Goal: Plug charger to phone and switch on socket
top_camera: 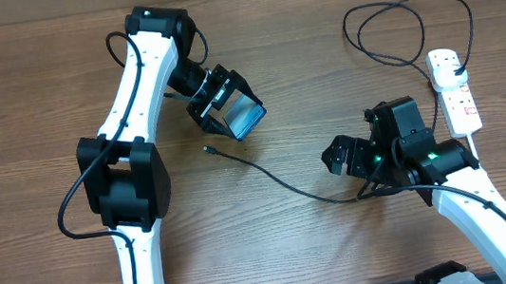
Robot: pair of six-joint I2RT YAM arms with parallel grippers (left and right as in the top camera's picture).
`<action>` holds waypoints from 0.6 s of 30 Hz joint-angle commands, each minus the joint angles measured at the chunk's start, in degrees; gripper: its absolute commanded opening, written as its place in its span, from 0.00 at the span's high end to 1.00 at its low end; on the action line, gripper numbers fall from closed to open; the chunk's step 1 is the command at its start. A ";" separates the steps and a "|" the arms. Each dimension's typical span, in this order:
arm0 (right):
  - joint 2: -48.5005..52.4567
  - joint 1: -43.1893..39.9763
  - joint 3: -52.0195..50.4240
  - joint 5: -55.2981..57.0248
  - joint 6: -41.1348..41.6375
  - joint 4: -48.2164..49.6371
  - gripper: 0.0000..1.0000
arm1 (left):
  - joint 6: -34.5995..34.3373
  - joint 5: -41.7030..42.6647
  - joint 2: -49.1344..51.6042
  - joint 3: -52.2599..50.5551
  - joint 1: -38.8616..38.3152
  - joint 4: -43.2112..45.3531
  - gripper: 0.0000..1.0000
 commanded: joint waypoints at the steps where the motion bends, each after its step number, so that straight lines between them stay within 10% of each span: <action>1: -0.02 -0.26 1.14 -0.07 -0.07 0.09 0.00 | -1.20 4.11 -0.31 1.68 0.35 -0.35 0.95; 18: -0.02 -0.26 1.14 -0.13 -0.24 -0.33 0.00 | -2.32 4.94 -0.31 1.68 0.35 -0.35 0.96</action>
